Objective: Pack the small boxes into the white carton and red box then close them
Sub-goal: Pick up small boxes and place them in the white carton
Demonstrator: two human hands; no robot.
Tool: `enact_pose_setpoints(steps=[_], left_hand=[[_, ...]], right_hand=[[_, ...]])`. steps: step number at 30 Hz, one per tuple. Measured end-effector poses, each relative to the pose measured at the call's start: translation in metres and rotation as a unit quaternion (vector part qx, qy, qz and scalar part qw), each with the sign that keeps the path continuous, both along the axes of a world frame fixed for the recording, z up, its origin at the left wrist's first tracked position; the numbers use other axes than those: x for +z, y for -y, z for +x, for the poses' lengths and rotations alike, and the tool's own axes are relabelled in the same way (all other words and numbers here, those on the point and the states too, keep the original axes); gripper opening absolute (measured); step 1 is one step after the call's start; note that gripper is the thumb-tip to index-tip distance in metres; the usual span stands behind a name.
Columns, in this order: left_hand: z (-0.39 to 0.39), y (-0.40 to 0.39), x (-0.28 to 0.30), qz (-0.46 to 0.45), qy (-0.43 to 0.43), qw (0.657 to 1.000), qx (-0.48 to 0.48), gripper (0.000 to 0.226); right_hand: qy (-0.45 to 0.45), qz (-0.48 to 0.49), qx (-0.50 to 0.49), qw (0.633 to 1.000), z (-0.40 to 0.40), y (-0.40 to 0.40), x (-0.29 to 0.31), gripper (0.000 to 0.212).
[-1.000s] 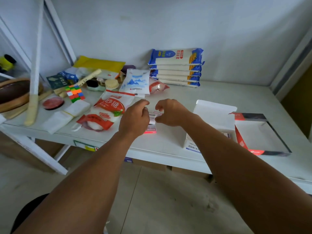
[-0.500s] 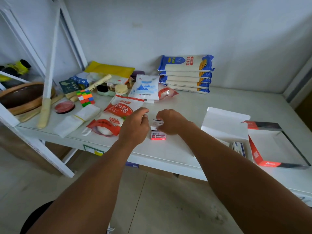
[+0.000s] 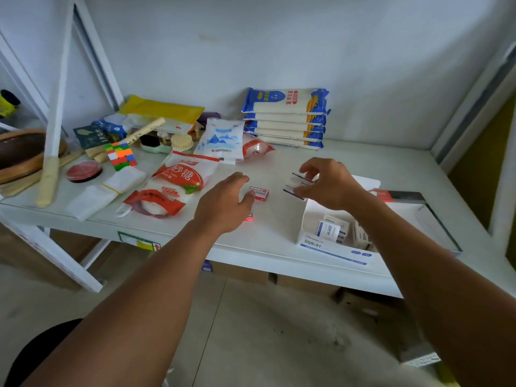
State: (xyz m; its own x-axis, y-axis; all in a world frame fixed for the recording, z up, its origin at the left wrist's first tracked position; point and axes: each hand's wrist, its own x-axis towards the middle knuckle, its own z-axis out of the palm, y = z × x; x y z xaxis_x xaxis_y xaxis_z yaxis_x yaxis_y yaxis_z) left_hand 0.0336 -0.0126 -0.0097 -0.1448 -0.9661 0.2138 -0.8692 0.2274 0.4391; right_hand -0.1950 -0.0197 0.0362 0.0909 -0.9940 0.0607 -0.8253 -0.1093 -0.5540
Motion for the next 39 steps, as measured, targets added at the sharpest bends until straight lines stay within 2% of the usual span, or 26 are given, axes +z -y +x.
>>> enact_pose_setpoints(steps=[4, 9, 13, 17, 19, 28, 31, 34, 39], left_hand=[[-0.008, 0.003, 0.002, 0.005, 0.023, 0.999, -0.022, 0.051], [-0.011, 0.006, 0.006, 0.011, -0.030, 0.999, -0.032, 0.044], [-0.010, 0.008, 0.006, 0.021, -0.040, 0.998, -0.032, 0.039], [-0.003, 0.006, 0.010, 0.025, -0.025, 0.999, -0.033, 0.038], [0.028, 0.021, 0.005, 0.025, -0.024, 0.999, -0.002, 0.037], [0.028, 0.038, 0.007, 0.023, -0.045, 0.999, -0.006, 0.032], [0.027, 0.034, 0.004, 0.024, -0.046, 0.999, -0.010, 0.030], [0.026, 0.030, -0.001, 0.026, -0.054, 0.998, -0.016, 0.030], [0.023, 0.026, -0.005, 0.009, -0.055, 0.998, -0.017, 0.030]], right_hand=[[-0.013, 0.009, -0.020, 1.000, -0.033, -0.020, 0.000, 0.053], [-0.012, 0.032, -0.022, 0.999, -0.045, -0.035, -0.001, 0.053], [-0.001, 0.030, -0.017, 0.999, -0.040, -0.040, 0.002, 0.054], [0.005, -0.002, -0.021, 1.000, -0.033, -0.035, -0.004, 0.053], [0.012, -0.012, 0.000, 1.000, -0.001, -0.009, -0.015, 0.051], [0.009, -0.068, -0.014, 0.998, 0.006, 0.001, -0.024, 0.034], [-0.026, -0.066, 0.027, 0.997, 0.029, 0.000, -0.027, 0.032], [-0.087, -0.021, 0.078, 0.993, 0.056, 0.001, -0.033, 0.034], [-0.160, 0.021, 0.114, 0.980, 0.090, 0.008, -0.050, 0.052]])
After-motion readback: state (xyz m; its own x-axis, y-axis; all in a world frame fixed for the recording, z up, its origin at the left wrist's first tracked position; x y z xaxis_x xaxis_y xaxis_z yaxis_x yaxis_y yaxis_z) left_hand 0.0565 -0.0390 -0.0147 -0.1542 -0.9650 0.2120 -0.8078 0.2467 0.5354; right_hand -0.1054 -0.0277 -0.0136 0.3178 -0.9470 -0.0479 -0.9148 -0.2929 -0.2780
